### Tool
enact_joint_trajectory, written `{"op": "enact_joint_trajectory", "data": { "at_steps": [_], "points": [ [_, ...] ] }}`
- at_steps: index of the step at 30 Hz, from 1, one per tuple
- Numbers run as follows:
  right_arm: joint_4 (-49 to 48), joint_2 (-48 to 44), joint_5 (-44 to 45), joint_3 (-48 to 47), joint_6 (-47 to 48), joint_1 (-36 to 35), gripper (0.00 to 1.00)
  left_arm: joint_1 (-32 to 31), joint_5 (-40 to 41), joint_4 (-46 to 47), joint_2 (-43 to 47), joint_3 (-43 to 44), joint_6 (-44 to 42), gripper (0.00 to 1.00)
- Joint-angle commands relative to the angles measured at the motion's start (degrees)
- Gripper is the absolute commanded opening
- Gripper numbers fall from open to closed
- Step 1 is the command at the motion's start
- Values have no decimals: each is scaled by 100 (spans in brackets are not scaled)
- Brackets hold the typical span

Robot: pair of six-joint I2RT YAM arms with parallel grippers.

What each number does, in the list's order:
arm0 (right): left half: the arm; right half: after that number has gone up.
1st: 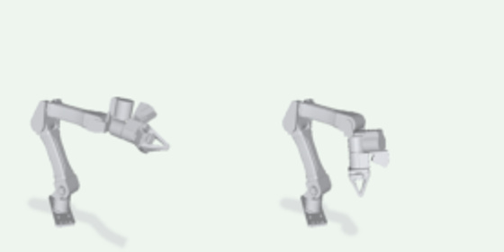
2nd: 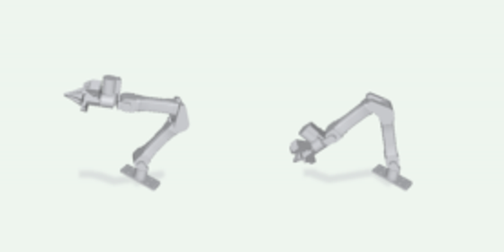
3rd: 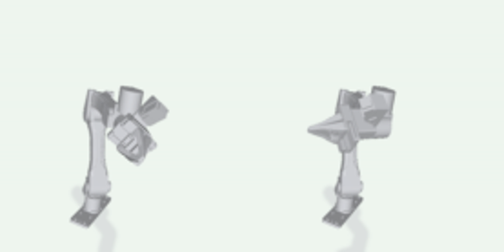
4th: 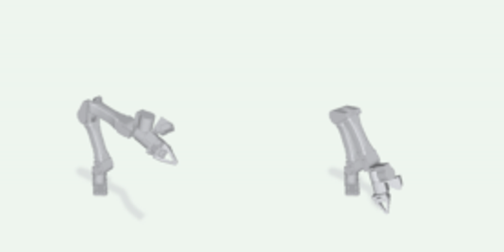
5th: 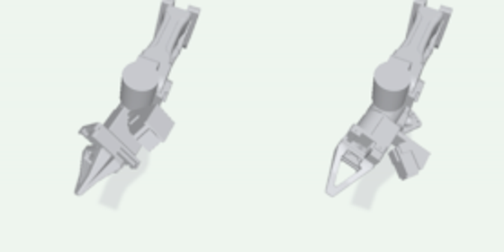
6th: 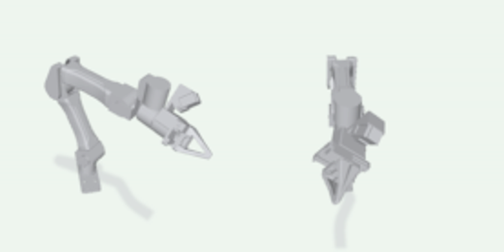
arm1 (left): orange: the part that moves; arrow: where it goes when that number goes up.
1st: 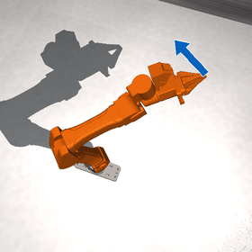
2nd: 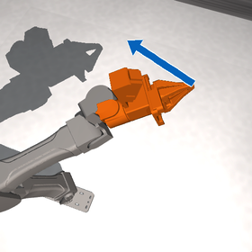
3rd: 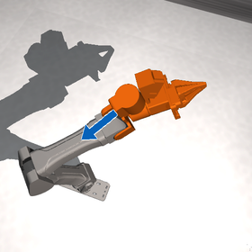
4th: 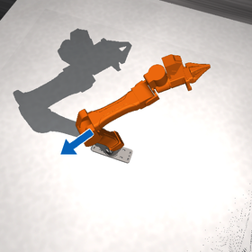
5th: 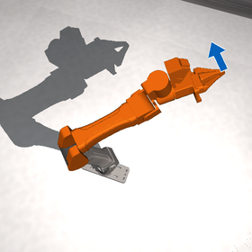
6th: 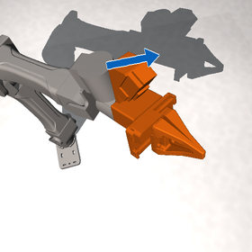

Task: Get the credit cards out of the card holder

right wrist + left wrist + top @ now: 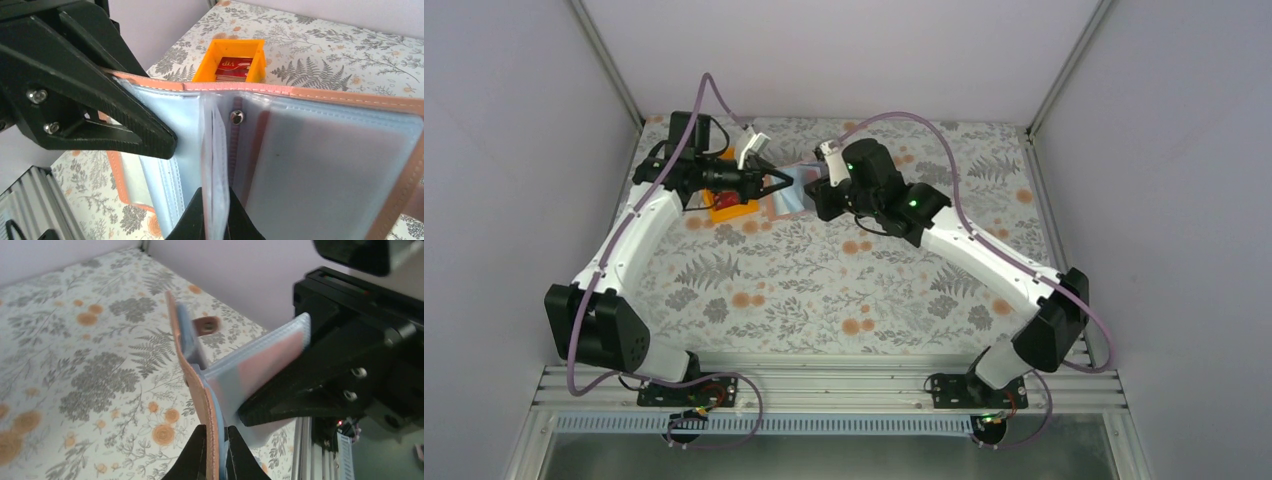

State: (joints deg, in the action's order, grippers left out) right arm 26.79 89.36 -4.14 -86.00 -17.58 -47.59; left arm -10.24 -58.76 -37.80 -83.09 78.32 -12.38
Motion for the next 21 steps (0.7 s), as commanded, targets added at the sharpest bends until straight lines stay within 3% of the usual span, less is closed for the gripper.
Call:
{"op": "enact_joint_trajectory", "data": {
  "at_steps": [1, 3, 5, 9, 12, 15, 21],
  "points": [
    [-629, -449, -447, 230, 124, 169, 4, 7, -826, -319, 203, 16, -456, 3],
    [-713, -548, -592, 330, 166, 230, 5, 7, -859, -392, 221, 25, -529, 2],
    [-775, -645, -801, 407, 258, 290, 11, 13, -830, -455, 248, 38, -612, 2],
    [-816, -922, -1041, 597, 449, 474, 47, 15, -656, -555, 312, 122, -740, 2],
    [-1014, -1277, -1577, 915, 519, 818, 61, 22, -489, -585, 365, 222, -717, 2],
    [-1021, -1500, -2407, 976, 726, 1105, 69, 28, -302, -597, 406, 314, -731, 3],
    [-1020, -1636, -4491, 948, 1233, 1367, 70, 30, -26, -674, 473, 478, -923, 2]
  ]
}}
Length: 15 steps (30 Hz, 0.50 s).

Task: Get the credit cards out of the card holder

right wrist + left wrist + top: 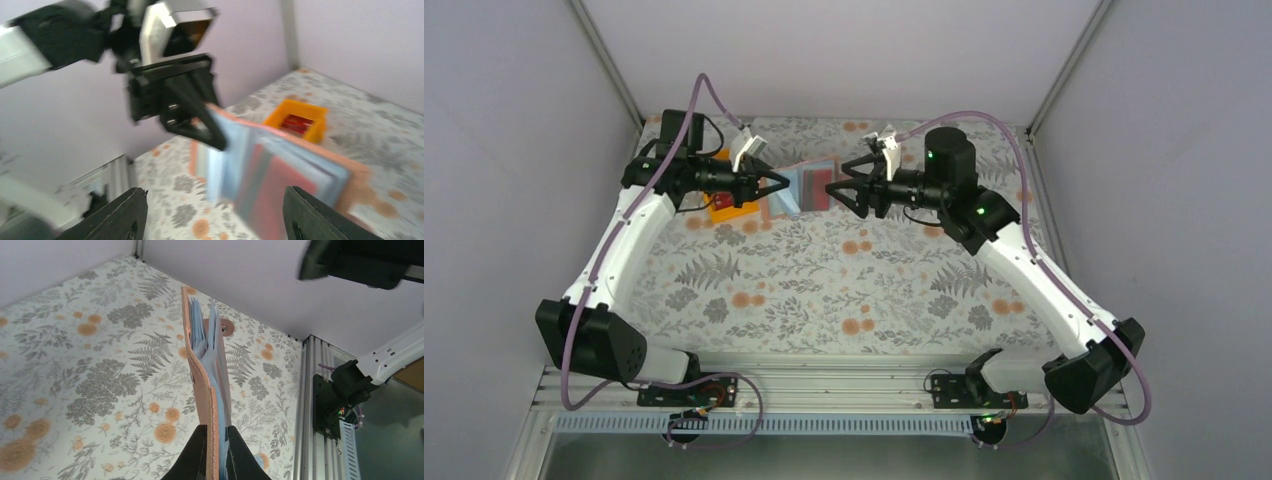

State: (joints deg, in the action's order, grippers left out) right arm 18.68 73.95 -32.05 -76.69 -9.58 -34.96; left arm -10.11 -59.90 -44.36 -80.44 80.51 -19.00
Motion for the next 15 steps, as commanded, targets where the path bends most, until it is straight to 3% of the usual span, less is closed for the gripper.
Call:
{"op": "enact_joint_trajectory", "data": {
  "at_steps": [1, 9, 15],
  "points": [
    [-252, -73, -1944, 32, 439, 120, 70, 15, 104, -62, 211, 316, -314, 2],
    [-622, 102, -2537, 177, 335, 344, 83, 12, 268, -708, 205, 1202, -986, 2],
    [-706, 7, -2567, 109, 477, 352, 85, 17, 97, -992, 258, 1709, -1099, 2]
  ]
}}
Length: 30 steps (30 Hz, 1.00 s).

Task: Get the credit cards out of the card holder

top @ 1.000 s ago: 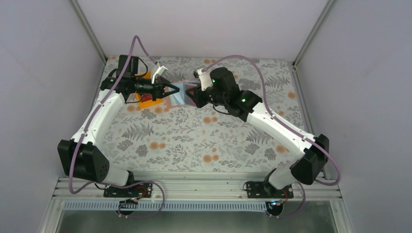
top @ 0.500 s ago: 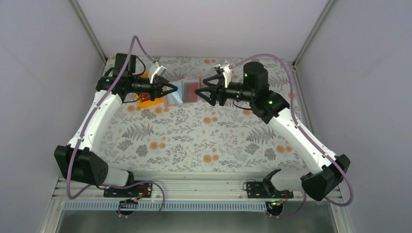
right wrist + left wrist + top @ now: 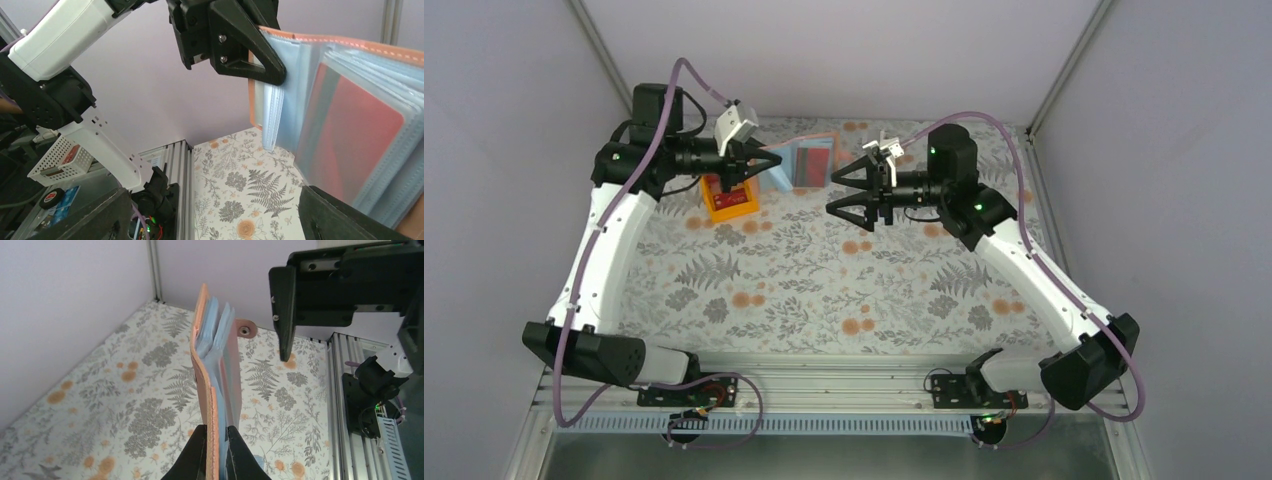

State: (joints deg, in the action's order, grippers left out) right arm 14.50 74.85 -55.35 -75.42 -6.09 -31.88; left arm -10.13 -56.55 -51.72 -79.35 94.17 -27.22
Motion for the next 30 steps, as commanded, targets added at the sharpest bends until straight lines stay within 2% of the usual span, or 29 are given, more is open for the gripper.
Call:
{"op": "enact_joint_trajectory", "data": {
  "at_steps": [1, 7, 17, 23, 30],
  "points": [
    [-308, -94, -192, -33, 126, 46, 84, 12, -304, -307, 148, 422, -297, 2],
    [-373, -120, -33, -60, 135, 64, 84, 5, -634, -569, 174, 747, -423, 2],
    [-661, 92, -405, -229, -123, 59, 80, 12, -799, -617, 188, 815, -432, 2],
    [-652, 278, -670, -377, -195, -38, 61, 11, -782, -551, 158, 770, -354, 2],
    [-697, 263, -358, -443, -278, -320, 50, 11, -714, -472, 172, 687, -275, 2]
  ]
}}
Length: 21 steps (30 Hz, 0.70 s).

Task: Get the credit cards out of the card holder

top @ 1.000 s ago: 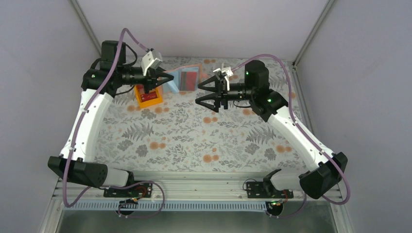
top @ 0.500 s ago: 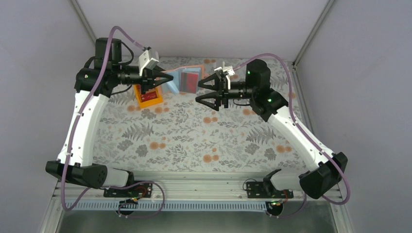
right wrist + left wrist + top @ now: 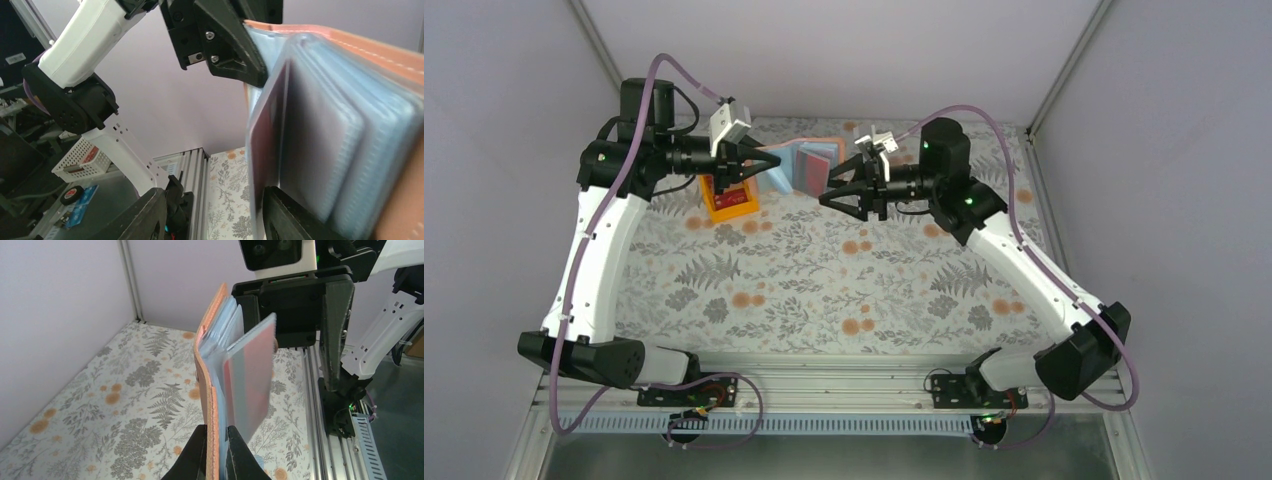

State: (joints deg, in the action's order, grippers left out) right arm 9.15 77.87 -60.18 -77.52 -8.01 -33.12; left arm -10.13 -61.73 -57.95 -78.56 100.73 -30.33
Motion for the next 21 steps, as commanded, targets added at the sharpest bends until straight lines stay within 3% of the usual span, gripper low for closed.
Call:
{"op": "enact_joint_trajectory", "data": {
  "at_steps": [1, 9, 12, 15, 21],
  "points": [
    [-198, -37, 266, -229, -143, -272, 48, 9, -192, 153, 102, 16, 36, 2],
    [-304, 9, 1606, -327, -312, -747, 32, 8, -185, 144, 145, -24, 27, 3],
    [-299, 116, 1703, -448, -396, -848, 30, 11, -219, 132, 153, -47, 6, 2],
    [-272, 240, 1741, -607, -424, -999, 31, 11, -242, 124, 167, -75, -8, 2],
    [-277, 327, 2060, -719, -355, -1283, 45, 14, -255, 126, 175, -62, 1, 2]
  ]
}}
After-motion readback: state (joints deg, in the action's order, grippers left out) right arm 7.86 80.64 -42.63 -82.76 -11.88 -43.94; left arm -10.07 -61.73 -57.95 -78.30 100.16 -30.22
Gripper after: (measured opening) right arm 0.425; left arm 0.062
